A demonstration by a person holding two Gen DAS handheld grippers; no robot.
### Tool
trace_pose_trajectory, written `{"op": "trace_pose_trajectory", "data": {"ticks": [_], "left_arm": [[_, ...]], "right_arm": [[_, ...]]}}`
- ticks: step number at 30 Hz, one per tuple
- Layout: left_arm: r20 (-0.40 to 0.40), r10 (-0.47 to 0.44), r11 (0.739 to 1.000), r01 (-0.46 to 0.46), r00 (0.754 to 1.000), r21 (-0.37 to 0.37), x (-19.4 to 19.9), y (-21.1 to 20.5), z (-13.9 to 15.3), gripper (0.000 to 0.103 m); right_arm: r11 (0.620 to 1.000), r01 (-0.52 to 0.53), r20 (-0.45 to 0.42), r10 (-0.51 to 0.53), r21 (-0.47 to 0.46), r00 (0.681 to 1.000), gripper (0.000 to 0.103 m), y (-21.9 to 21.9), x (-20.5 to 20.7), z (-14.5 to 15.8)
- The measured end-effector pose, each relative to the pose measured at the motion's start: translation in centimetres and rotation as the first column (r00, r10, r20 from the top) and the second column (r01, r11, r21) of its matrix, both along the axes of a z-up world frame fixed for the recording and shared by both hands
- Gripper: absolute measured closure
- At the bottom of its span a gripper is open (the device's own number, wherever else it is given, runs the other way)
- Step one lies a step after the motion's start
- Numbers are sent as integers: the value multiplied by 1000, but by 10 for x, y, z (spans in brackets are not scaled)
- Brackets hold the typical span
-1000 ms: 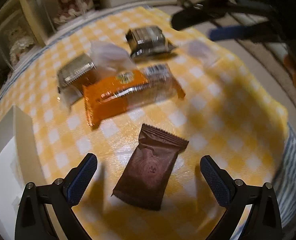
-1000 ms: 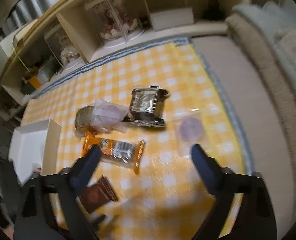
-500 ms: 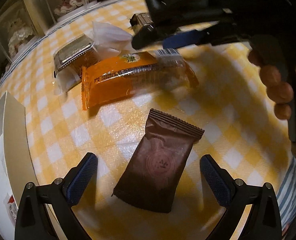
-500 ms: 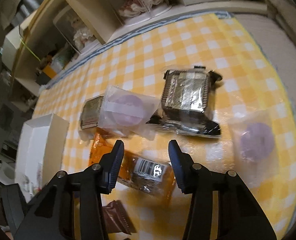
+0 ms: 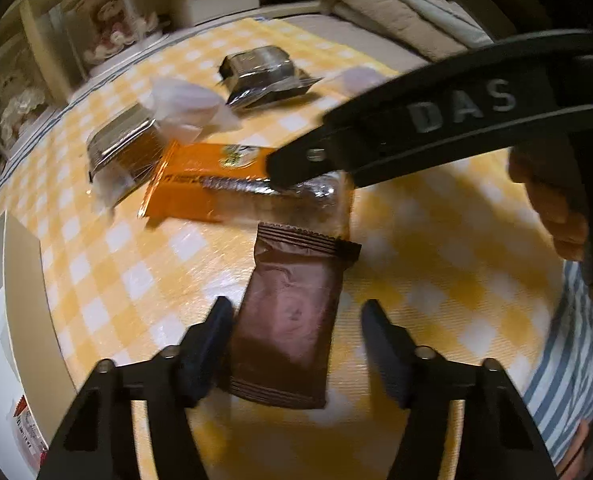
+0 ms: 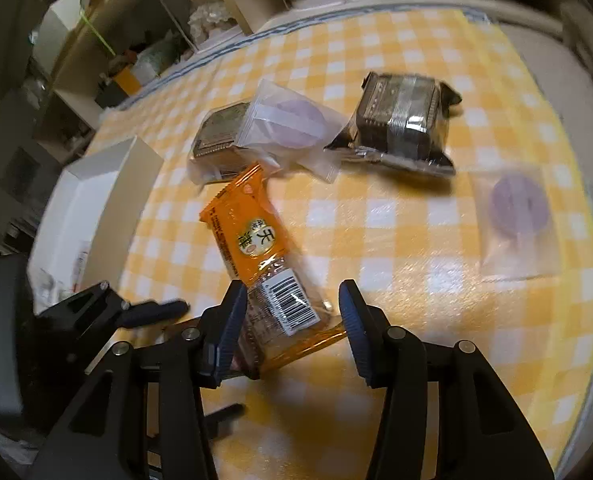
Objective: Organize snacks
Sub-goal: 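Grasp the brown chocolate packet with the left gripper while the right grasps the orange bar, then carry both packets over the white tray and open both grippers inside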
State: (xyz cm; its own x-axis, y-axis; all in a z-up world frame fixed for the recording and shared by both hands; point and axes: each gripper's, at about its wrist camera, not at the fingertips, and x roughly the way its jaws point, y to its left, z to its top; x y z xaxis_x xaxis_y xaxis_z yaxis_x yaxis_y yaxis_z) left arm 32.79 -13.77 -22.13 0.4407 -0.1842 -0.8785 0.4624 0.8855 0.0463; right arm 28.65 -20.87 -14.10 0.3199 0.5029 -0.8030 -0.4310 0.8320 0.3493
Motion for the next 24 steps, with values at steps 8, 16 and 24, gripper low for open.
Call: {"op": "trace_pose_trajectory", "data": {"ticks": [8, 16, 24], "left_arm": [[-57, -29, 999, 26, 998, -43, -17, 12, 5, 61], [-143, 19, 995, -33, 990, -91, -26, 38, 10, 62], [-132, 97, 988, -111, 987, -107, -41, 68, 28, 62]], "right_arm": [[998, -42, 64, 45, -55, 997, 42, 30, 8, 8], [978, -49, 7, 51, -204, 999, 46, 56, 12, -14], [983, -10, -14, 8, -182, 1000, 68, 46, -2, -5]]}}
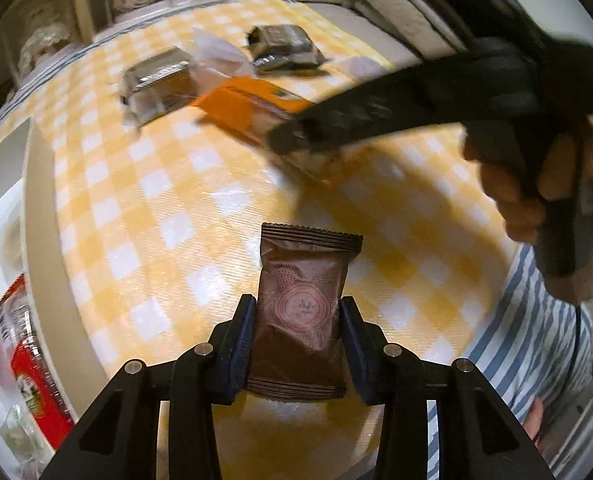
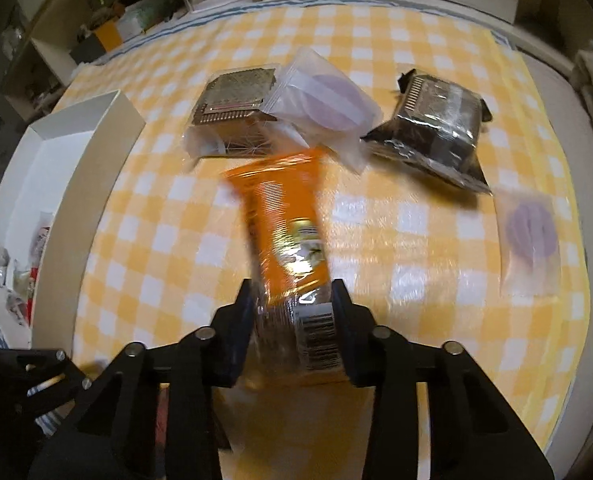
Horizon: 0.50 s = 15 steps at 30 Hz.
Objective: Organize snacks
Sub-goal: 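Carry both packets over the white tray and open both grippers inside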
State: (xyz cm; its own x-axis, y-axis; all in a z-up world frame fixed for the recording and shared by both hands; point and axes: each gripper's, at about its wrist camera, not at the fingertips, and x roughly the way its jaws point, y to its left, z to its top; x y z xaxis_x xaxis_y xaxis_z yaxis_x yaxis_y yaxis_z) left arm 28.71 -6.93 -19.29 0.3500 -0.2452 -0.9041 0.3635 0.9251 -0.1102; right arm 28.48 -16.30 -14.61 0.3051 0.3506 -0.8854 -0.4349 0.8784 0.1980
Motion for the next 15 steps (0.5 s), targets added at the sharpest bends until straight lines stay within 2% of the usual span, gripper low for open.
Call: {"op": "trace_pose_trajectory", "data": {"ticks": [4, 15], "left_arm": [[31, 35, 999, -34, 999, -26, -7, 13, 20, 62], [151, 90, 994, -80, 984, -69, -59, 29, 106, 62]], "right_arm": [[1000, 18, 21, -18, 23, 1000, 68, -10, -11, 17], [974, 127, 93, -146, 186, 985, 68, -31, -46, 77]]}}
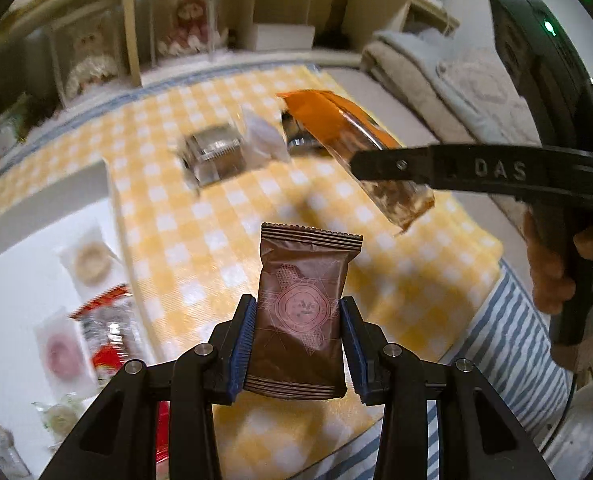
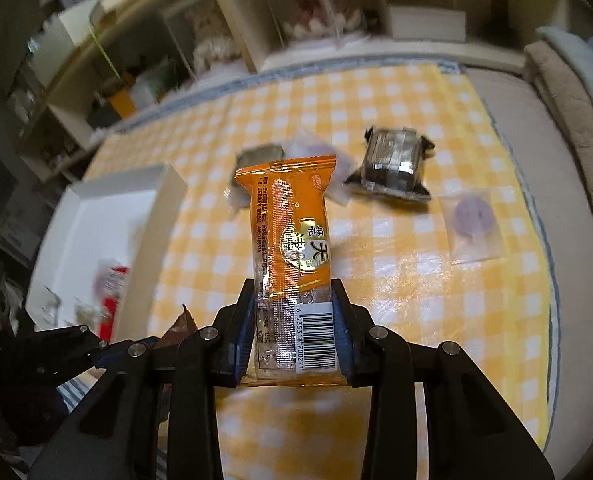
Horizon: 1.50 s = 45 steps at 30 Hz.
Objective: Organize snacks
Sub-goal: 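Carry both packets over the white tray and open both grippers inside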
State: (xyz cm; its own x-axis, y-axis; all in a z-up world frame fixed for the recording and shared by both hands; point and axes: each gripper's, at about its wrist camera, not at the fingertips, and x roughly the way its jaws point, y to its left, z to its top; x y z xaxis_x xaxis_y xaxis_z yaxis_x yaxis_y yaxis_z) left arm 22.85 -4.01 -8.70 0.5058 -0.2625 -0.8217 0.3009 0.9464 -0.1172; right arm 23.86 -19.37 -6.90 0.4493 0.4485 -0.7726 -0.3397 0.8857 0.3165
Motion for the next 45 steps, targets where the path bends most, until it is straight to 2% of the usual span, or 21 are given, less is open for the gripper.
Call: {"op": "trace_pose_trajectory", "data": {"ticks": [11, 25, 30, 35, 40, 45], "left_arm": [[86, 104, 994, -100, 991, -50, -50, 58, 61, 62], [83, 296, 953, -288, 952, -90, -113, 173, 95, 62], [51, 361, 930, -356, 931, -90, -137, 212, 96, 62], [0, 410, 909, -408, 912, -79, -152, 243, 86, 62], [-81, 444, 889, -450, 892, -90, -152, 264, 69, 62], [-132, 444, 884, -457, 886, -100, -142, 273, 59, 62]], "right_arm": [[995, 68, 77, -74, 75, 994, 68, 10, -43, 39], [992, 36, 94, -47, 117, 994, 68, 75, -64, 56], [989, 25, 56, -33, 146, 998, 68, 111, -64, 53], [987, 10, 7, -11, 163, 1000, 68, 152, -60, 45], [986, -2, -49, 10, 166, 999, 68, 198, -50, 36], [983, -8, -119, 30, 183, 992, 68, 244, -39, 20]]}}
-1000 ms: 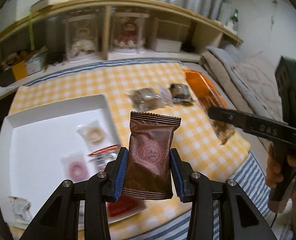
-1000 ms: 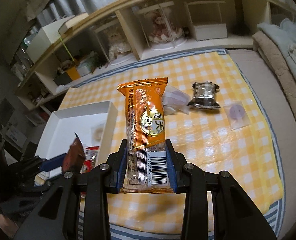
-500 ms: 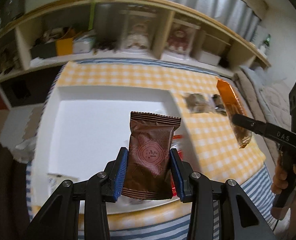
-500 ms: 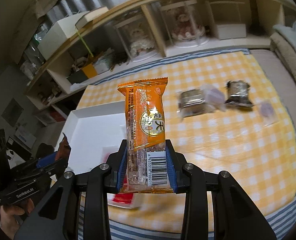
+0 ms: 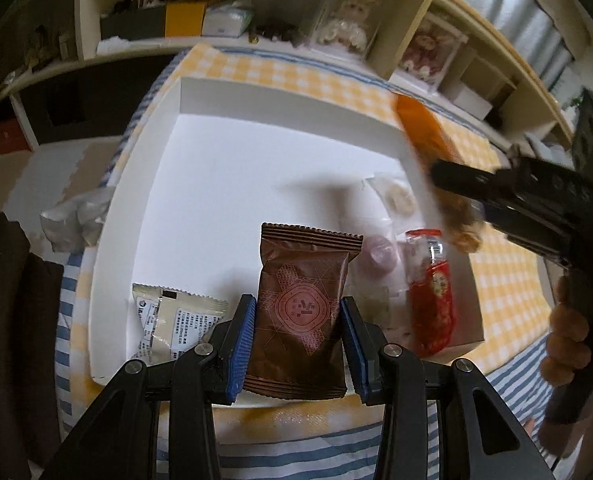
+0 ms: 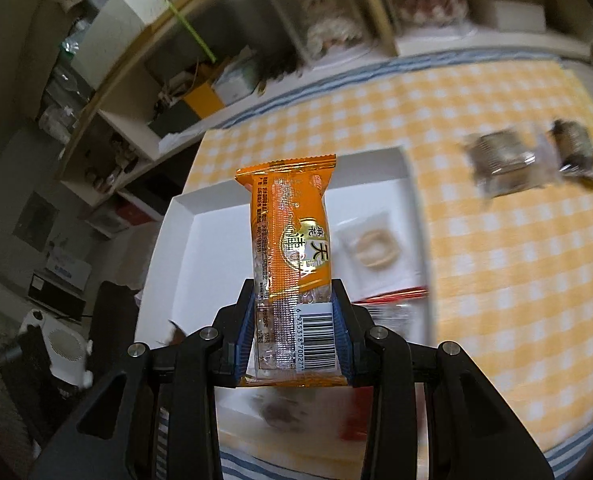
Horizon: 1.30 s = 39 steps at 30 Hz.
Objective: Organize snacks
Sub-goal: 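Carry both packets over the white tray and open both grippers inside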
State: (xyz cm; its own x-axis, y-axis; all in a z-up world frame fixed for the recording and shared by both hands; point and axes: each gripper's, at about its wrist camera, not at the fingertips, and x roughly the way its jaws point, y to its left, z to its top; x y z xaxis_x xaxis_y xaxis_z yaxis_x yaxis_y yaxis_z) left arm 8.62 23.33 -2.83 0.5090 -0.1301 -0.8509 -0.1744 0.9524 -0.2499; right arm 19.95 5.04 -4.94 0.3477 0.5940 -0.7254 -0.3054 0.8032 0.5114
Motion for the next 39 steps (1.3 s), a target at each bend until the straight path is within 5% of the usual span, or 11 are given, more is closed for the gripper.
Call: {"op": "trace_pose_trajectory", "data": {"ticks": [9, 16, 28, 39], "left_arm": [[-83, 45, 997, -50, 996, -64, 10, 23, -26, 63], [-91, 51, 998, -54, 994, -31, 22, 24, -30, 63], [-80, 108, 989, -115, 991, -89, 30, 41, -37, 62], [-63, 53, 998, -55, 997, -29, 16, 21, -29, 25]], "right_arm": [[999, -2, -104, 6, 41, 995, 68, 61, 15, -32], [998, 30, -159, -20, 60, 987, 66, 83, 29, -50], [997, -61, -135, 55, -38, 989, 43, 75, 21, -50], [991, -116, -83, 111, -59, 990, 24, 57, -2, -36]]}}
